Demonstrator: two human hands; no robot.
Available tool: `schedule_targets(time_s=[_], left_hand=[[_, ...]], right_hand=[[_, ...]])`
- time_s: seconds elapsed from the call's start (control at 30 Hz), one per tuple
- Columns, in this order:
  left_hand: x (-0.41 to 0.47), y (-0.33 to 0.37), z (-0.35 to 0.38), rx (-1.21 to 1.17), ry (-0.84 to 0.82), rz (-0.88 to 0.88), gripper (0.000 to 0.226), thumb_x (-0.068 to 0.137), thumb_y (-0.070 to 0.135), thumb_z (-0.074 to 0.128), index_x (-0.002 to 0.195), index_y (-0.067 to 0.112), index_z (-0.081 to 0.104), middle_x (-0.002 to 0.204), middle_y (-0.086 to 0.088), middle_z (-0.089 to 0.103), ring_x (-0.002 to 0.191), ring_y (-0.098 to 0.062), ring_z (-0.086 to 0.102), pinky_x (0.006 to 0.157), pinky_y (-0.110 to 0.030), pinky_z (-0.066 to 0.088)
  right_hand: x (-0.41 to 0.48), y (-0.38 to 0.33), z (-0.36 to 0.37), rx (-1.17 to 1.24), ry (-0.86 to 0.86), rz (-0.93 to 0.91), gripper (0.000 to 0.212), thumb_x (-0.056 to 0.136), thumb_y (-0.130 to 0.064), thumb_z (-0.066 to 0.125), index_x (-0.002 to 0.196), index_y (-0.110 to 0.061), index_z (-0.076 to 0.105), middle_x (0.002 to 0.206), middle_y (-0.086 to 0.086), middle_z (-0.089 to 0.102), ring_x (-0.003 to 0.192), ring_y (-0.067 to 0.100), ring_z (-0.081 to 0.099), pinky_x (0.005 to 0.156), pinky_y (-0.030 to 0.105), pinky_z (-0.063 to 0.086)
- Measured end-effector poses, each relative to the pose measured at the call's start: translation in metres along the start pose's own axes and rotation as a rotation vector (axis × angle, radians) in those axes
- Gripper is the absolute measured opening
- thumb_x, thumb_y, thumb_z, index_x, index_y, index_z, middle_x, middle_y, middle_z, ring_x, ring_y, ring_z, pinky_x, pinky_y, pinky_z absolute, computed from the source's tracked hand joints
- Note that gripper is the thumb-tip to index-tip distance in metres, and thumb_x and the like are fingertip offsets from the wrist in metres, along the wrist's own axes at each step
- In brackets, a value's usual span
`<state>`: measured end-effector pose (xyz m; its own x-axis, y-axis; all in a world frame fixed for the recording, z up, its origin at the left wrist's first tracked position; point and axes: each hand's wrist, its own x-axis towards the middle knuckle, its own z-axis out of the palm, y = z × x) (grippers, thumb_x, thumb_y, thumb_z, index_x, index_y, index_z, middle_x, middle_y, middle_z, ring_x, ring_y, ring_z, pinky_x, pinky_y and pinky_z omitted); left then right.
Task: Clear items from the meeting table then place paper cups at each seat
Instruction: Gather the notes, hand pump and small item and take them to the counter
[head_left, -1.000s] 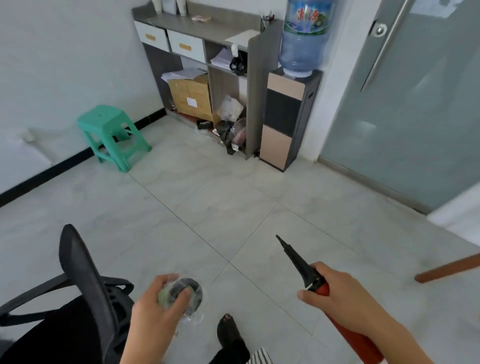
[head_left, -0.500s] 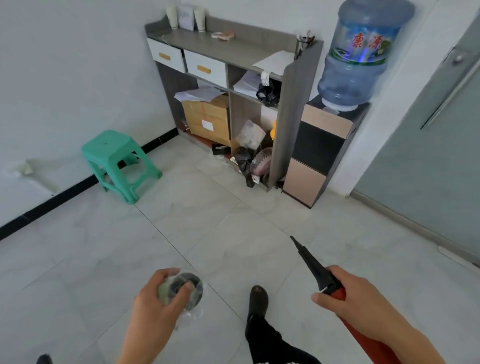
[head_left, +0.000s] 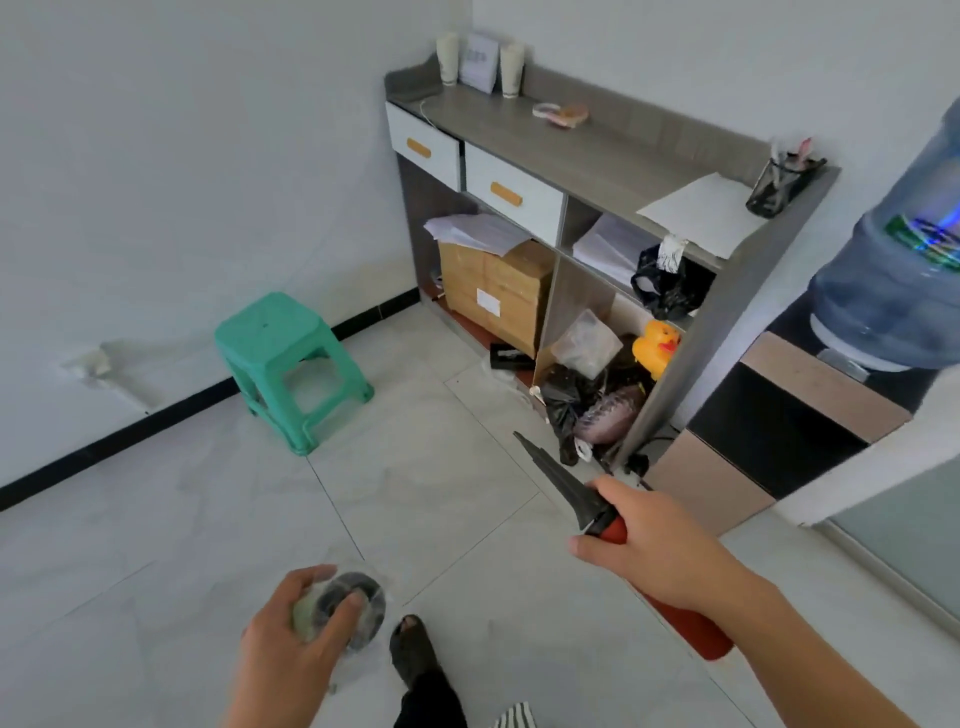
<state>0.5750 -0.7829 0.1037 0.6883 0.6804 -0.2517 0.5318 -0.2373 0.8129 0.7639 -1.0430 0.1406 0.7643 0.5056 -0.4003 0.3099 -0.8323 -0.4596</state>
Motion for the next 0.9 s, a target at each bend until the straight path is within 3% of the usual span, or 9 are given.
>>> schedule_targets(time_s=[0.17, 0.33, 0.5, 0.63, 0.73, 0.9], left_hand=[[0.124, 0.014, -0.014, -0.004, 0.012, 0.005, 0.024, 0.064, 0.033, 0.077, 0.083, 0.029, 0.063, 0.077, -0.003, 0.07, 0.072, -0.018, 0.064, 0.064, -0.033, 0.047], [0.242, 0.057, -0.04, 0.047, -0.027, 0.082, 0.022, 0.074, 0.018, 0.079, 0.087, 0.027, 0.064, 0.079, -0.004, 0.071, 0.073, -0.019, 0.064, 0.065, -0.033, 0.049], [0.338, 0.108, -0.029, 0.071, -0.133, 0.189, 0.023, 0.072, 0.023, 0.08, 0.085, 0.032, 0.063, 0.077, 0.004, 0.07, 0.072, -0.014, 0.063, 0.057, -0.023, 0.045], [0.408, 0.141, 0.0, 0.072, -0.189, 0.212, 0.024, 0.074, 0.015, 0.078, 0.084, 0.031, 0.063, 0.074, 0.004, 0.071, 0.073, -0.017, 0.066, 0.062, -0.026, 0.048], [0.463, 0.167, 0.026, 0.094, -0.207, 0.241, 0.025, 0.074, 0.016, 0.079, 0.084, 0.033, 0.063, 0.073, 0.007, 0.071, 0.074, -0.015, 0.066, 0.066, -0.029, 0.05], [0.557, 0.225, 0.063, 0.096, -0.17, 0.269, 0.027, 0.074, 0.015, 0.078, 0.082, 0.034, 0.061, 0.071, 0.014, 0.07, 0.069, -0.003, 0.064, 0.056, -0.01, 0.046]], right_hand=[[0.094, -0.039, -0.003, 0.085, -0.054, 0.063, 0.04, 0.077, -0.064, 0.06, 0.106, -0.04, 0.046, 0.082, -0.006, 0.061, 0.074, 0.007, 0.06, 0.066, 0.025, 0.048], [0.16, -0.077, -0.034, 0.298, -0.044, 0.144, 0.04, 0.072, -0.064, 0.067, 0.104, -0.045, 0.051, 0.084, -0.002, 0.065, 0.078, 0.011, 0.065, 0.079, 0.033, 0.054], [0.221, -0.075, -0.067, 0.412, 0.047, 0.228, 0.045, 0.072, -0.062, 0.068, 0.11, -0.044, 0.051, 0.083, -0.009, 0.067, 0.079, 0.009, 0.065, 0.079, 0.034, 0.056], [0.279, -0.058, -0.088, 0.452, 0.07, 0.285, 0.05, 0.066, -0.069, 0.067, 0.108, -0.048, 0.051, 0.081, -0.014, 0.066, 0.083, 0.009, 0.064, 0.081, 0.036, 0.056], [0.334, -0.044, -0.112, 0.452, 0.082, 0.296, 0.046, 0.069, -0.066, 0.068, 0.107, -0.046, 0.053, 0.075, -0.009, 0.068, 0.076, 0.01, 0.066, 0.078, 0.038, 0.058], [0.439, -0.033, -0.178, 0.441, 0.106, 0.265, 0.028, 0.078, -0.053, 0.069, 0.1, -0.041, 0.055, 0.069, 0.007, 0.067, 0.058, 0.011, 0.065, 0.061, 0.03, 0.055]])
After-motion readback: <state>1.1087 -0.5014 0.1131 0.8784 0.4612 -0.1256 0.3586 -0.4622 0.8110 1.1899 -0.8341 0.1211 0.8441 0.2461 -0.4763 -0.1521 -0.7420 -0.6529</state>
